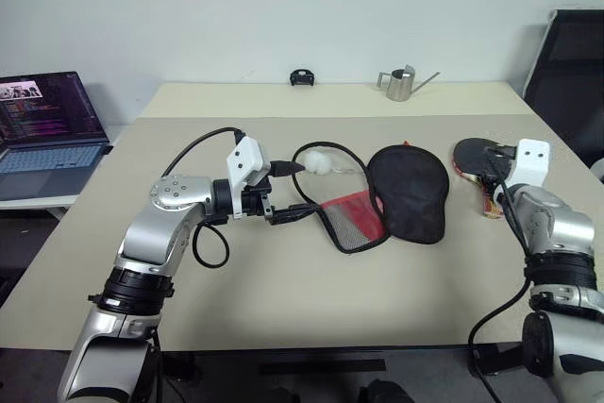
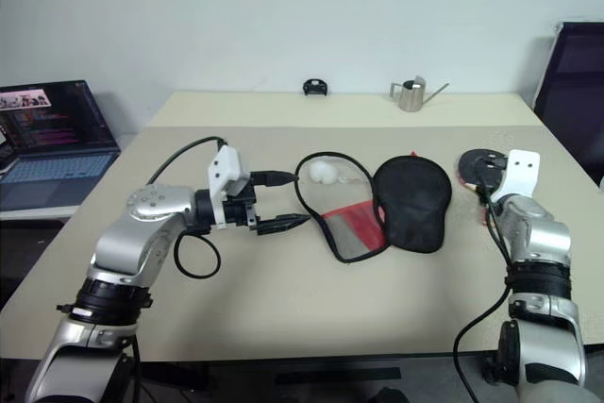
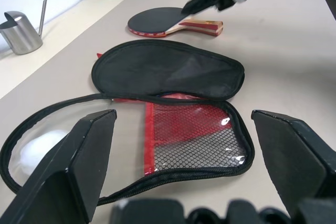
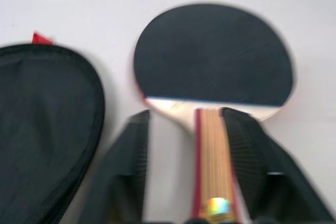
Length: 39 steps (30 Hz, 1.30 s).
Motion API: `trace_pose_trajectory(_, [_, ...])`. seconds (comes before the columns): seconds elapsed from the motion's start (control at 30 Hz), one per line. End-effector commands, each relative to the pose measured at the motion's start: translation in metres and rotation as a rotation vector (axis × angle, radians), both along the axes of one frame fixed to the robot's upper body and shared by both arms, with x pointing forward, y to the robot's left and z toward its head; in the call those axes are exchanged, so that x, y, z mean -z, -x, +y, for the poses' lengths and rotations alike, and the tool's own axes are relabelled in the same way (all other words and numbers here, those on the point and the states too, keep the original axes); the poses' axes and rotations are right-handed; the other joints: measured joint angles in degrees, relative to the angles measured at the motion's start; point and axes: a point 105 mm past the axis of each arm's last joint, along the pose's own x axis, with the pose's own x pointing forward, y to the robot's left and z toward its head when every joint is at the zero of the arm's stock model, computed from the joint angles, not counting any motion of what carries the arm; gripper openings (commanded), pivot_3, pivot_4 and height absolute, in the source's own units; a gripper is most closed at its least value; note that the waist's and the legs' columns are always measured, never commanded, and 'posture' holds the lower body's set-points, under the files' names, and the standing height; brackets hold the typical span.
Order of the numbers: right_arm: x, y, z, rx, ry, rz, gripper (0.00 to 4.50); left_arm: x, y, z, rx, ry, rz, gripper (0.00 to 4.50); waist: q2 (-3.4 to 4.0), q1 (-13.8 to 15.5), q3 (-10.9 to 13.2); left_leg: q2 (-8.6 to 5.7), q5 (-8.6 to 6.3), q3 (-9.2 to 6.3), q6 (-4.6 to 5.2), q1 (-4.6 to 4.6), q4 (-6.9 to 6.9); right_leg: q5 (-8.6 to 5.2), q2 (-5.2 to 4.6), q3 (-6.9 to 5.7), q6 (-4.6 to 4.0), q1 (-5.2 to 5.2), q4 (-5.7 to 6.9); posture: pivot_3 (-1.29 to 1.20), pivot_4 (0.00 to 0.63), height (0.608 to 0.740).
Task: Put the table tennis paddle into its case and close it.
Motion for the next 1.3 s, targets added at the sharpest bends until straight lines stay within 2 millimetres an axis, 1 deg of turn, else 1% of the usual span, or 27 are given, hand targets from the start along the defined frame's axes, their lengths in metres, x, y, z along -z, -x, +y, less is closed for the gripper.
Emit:
trace_pose_trajectory(0.03, [-0.01,-0.008,-0.001,0.011,-0.001,-0.027,3.57,-0.014,0.001,0.0,0.005,0.015,-0.057,4.5,0.0,0.1,0.0,0.0,0.0,0.0,0.0,-0.01,0.0,0.0,0.0,0.0,0.0,0.0,-0.02,0.0,0.15,0.74])
trace_pose_trajectory(0.3, [0.01,-0.011,-0.013,0.055,0.033,0.037,3.57,-0.013,0.001,-0.001,0.008,0.016,-0.059,4.5,0.0,0.2,0.0,0.0,0.03,0.0,-0.05,-0.01,-0.01,0.0,0.0,0.0,0.0,0.0,-0.04,0.0,0.15,0.74])
trace_pose_trajectory(0.47, [0.015,-0.01,-0.013,0.055,0.054,0.05,3.57,-0.012,0.001,-0.001,0.008,0.017,-0.059,4.5,0.0,0.1,0.0,0.0,0.03,0.01,-0.05,0.0,-0.01,0.0,0.0,0.01,0.0,0.01,-0.03,0.0,0.15,0.74])
trace_pose_trajectory(0.67, [0.03,-0.006,-0.01,0.048,0.046,0.106,3.57,-0.012,0.001,-0.003,0.012,0.02,-0.061,4.5,0.0,-0.1,0.0,0.0,0.09,0.01,-0.15,-0.01,-0.01,0.0,0.0,0.0,0.0,0.01,-0.03,0.0,0.15,0.74])
trace_pose_trajectory(0.77, [0.033,-0.004,-0.013,0.06,0.036,0.125,2.99,-0.012,0.0,-0.004,0.017,0.021,-0.062,4.5,0.0,0.0,0.0,0.0,0.09,0.0,-0.15,0.0,-0.01,0.0,0.0,0.0,0.0,0.01,-0.03,0.0,0.15,0.74])
trace_pose_trajectory(0.9, [0.039,0.0,-0.015,0.079,0.011,0.162,1.68,-0.012,0.001,-0.004,0.021,0.021,-0.063,4.5,-0.01,0.1,0.0,0.0,0.09,0.0,-0.16,0.0,-0.01,0.0,0.0,-0.01,0.0,0.02,-0.02,0.0,0.15,0.74])
trace_pose_trajectory(0.97, [0.038,0.002,-0.017,0.098,-0.004,0.164,1.22,-0.012,0.001,-0.004,0.021,0.021,-0.063,4.5,-0.01,0.2,0.0,0.0,0.09,-0.01,-0.15,0.0,0.0,0.0,-0.01,-0.01,0.0,0.03,-0.03,0.0,0.15,0.74])
trace_pose_trajectory(1.1, [0.037,0.01,-0.02,0.103,0.006,0.174,1.22,-0.01,0.001,-0.002,0.018,0.019,-0.061,4.5,-0.01,0.5,0.0,0.0,0.09,-0.06,-0.16,-0.03,-0.01,0.0,-0.01,-0.06,0.0,0.03,-0.05,0.0,0.15,0.74])
trace_pose_trajectory(1.3, [0.035,0.036,-0.024,0.112,0.001,0.181,1.22,-0.008,0.001,-0.002,0.02,0.021,-0.055,4.5,-0.01,0.7,0.0,0.0,0.08,-0.1,-0.15,-0.1,-0.04,0.0,-0.01,-0.1,0.0,0.03,-0.17,0.0,0.15,0.74])
